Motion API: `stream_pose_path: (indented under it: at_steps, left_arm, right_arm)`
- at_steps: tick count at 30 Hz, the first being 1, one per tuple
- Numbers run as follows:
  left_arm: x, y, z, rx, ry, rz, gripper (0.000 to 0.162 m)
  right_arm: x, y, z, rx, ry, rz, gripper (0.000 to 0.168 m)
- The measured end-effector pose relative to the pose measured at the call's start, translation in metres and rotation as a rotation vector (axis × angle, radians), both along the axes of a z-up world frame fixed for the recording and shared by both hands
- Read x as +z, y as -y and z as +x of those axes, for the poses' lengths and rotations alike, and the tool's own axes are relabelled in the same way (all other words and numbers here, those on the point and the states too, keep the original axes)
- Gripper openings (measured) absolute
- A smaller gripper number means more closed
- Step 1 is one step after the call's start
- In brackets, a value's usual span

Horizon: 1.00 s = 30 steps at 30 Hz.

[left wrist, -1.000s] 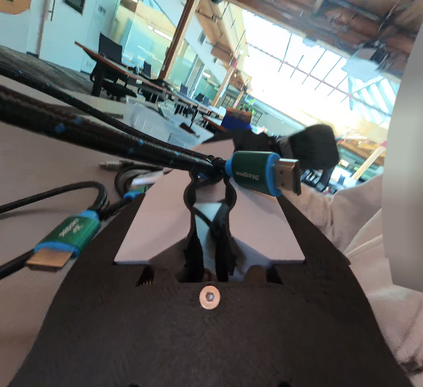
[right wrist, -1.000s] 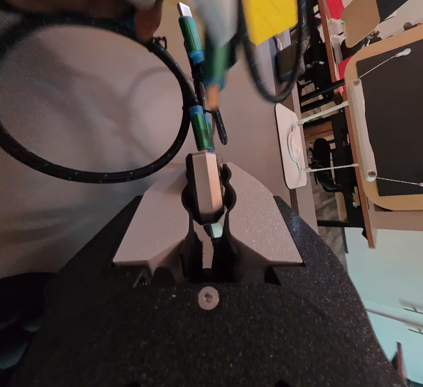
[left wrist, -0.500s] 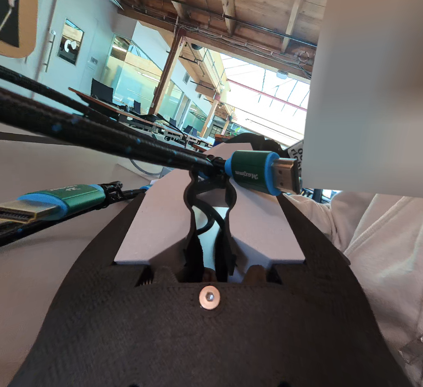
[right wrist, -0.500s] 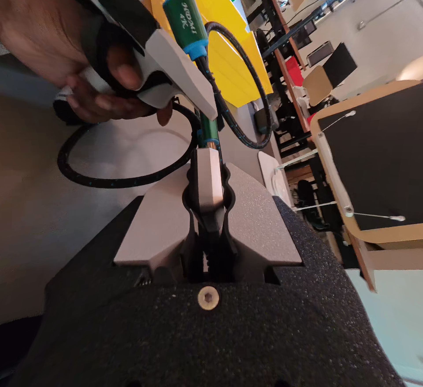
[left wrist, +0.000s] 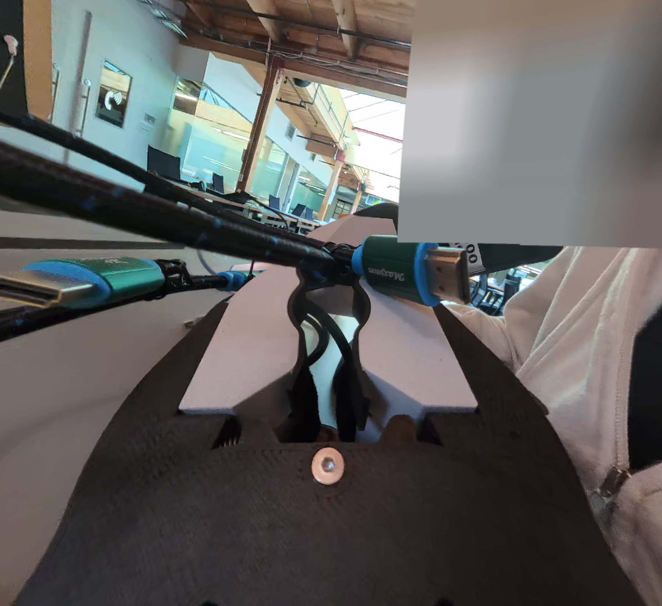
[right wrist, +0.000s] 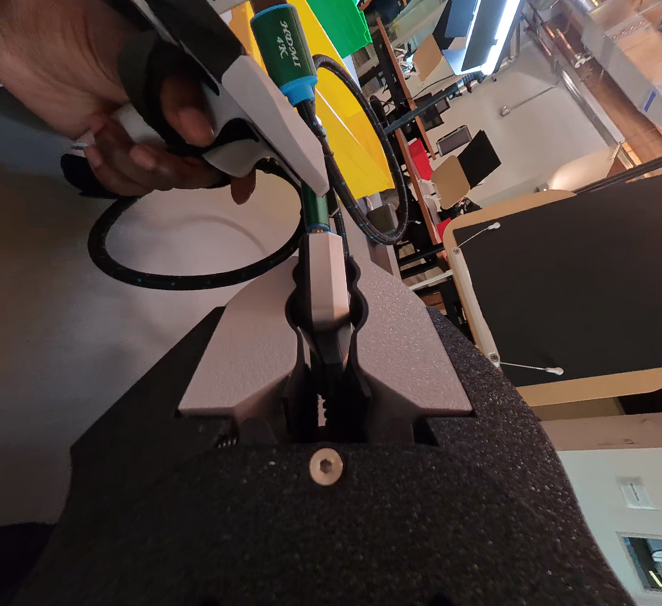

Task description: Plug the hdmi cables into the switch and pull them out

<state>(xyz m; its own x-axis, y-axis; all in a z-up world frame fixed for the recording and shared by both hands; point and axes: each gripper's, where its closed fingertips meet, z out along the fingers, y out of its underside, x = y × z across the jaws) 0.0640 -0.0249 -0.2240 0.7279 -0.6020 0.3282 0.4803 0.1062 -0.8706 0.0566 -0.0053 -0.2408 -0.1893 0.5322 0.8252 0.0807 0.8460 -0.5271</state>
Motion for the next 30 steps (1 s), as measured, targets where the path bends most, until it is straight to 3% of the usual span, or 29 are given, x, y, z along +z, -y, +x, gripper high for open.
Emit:
stream_pose_path:
  at_steps: [4, 14, 20, 30]
  left_arm:
    - [0.002, 0.006, 0.003, -0.106, 0.069, -0.016, 0.021]
    - [0.005, 0.010, 0.003, -0.182, 0.252, -0.073, 0.021]
    - [0.010, 0.009, 0.003, -0.087, 0.188, -0.053, 0.022]
    - [0.016, 0.008, -0.012, 0.083, 0.378, -0.033, 0.022]
  right_arm:
    - [0.001, 0.005, 0.000, 0.006, 0.010, 0.052, 0.020]
    - [0.001, 0.010, 0.001, -0.009, 0.017, 0.135, 0.020]
    - [0.004, 0.011, 0.001, -0.042, -0.023, 0.044, 0.019]
    - [0.006, 0.014, -0.010, -0.151, -0.078, -0.081, 0.019]
